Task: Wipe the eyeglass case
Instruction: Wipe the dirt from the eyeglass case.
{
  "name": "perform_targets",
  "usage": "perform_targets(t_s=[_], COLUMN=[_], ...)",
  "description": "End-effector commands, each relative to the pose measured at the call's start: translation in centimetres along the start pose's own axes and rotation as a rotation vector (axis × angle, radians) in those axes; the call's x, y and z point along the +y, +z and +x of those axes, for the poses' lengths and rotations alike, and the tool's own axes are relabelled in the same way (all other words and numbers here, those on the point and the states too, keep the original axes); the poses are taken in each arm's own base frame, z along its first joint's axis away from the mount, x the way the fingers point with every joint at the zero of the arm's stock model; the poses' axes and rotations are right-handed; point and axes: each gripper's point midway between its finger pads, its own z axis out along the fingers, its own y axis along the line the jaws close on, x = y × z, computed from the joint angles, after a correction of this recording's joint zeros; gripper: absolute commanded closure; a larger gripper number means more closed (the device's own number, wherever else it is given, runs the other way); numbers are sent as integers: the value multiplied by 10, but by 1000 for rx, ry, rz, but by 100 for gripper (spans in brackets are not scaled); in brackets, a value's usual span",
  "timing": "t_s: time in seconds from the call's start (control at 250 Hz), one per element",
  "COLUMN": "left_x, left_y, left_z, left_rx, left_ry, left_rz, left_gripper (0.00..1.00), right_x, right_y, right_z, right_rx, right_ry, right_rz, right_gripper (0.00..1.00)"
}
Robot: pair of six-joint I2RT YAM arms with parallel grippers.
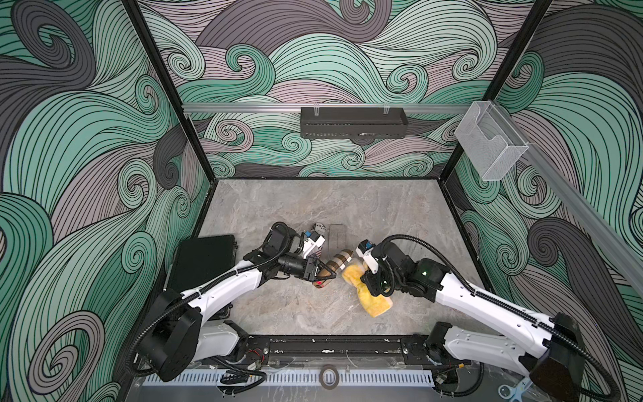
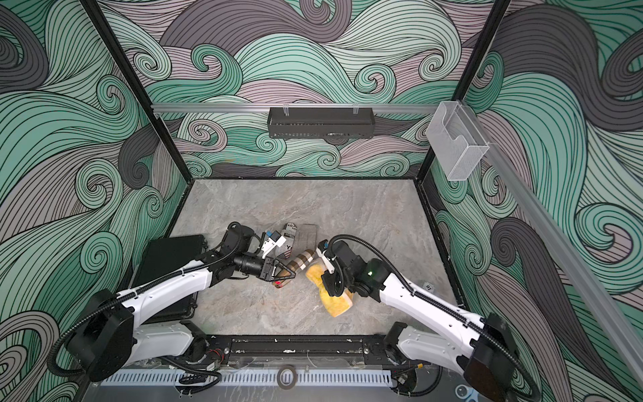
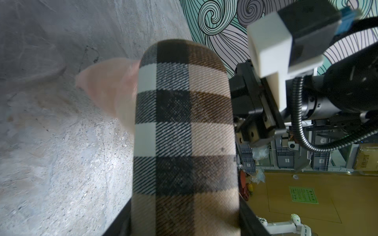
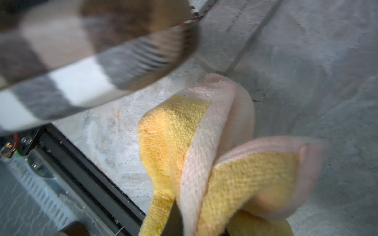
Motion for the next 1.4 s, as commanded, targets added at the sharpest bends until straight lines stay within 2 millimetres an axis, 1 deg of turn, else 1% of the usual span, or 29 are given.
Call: perform_targets(t_s=[0.0,0.06,0.124,0.16,0.212,0.264,0.308,0.36,0.404,0.431,0.475,0.623,0.715,0.759,0.815,0.875,0.919,0.959,1.035,1.123,1.155,1.187,1.222,1.278,1.398], left_x=[-15,-13,-12,-11,-11,-12,-11,-11,-11,-11,-12,-12,-10,-8,-5,-2,-2,-2,-4,-6,-7,-8,-8,-8,-6], left_y=[-1,1,4,4,6,7,8,9,9,9,9,11,12,12,13,14,15,15,17,17,17,18,18,18,18], left_z=[-6,-4,-2,-2,-1,0,1,1,2,2,1,-4,-5,-5,-4,-3,-2,-2,0,3,4,4,5,5,4], left_rx=[10,18,28,30,35,39,42,44,46,45,42,39,38,36,36,38,37,38,47,53,53,54,55,52,49], left_ry=[34,23,14,11,10,12,9,9,7,8,14,19,20,21,19,13,11,9,12,14,18,21,20,23,24], left_rz=[76,77,81,84,87,89,88,88,87,87,88,88,82,74,65,61,65,72,77,80,81,82,80,78,73], left_gripper=[52,52,52,52,52,52,52,52,52,52,52,52,52,52,52,52,52,52,52,52,52,52,52,52,52], right_x=[28,33,29,21,4,-15,-26,-33,-34,-31,-20,35,59,67,73,72,64,51,12,-21,-29,-33,-31,-18,29], right_y=[-5,-10,-14,-15,-16,-16,-16,-18,-18,-17,-14,-8,-9,-12,-16,-20,-20,-18,-14,-12,-13,-13,-12,-9,-6], right_z=[-18,-25,-33,-37,-41,-41,-40,-41,-42,-42,-40,-35,-30,-30,-30,-31,-34,-36,-35,-32,-31,-30,-31,-32,-30], right_rx=[-55,-93,-137,-155,-163,-151,-139,-149,-155,-152,-134,-114,-103,-115,-133,-153,-171,-175,-135,-96,-88,-80,-78,-66,-68], right_ry=[-66,-73,-63,-52,-22,19,53,84,89,80,59,-58,-111,-131,-140,-137,-121,-98,-30,31,45,54,52,34,-61], right_rz=[-110,-135,-109,-64,21,99,140,158,154,136,77,-128,-205,-233,-262,-261,-216,-147,40,188,224,239,228,157,-56], right_gripper=[100,100,100,100,100,100,100,100,100,100,100,100,100,100,100,100,100,100,100,100,100,100,100,100,100])
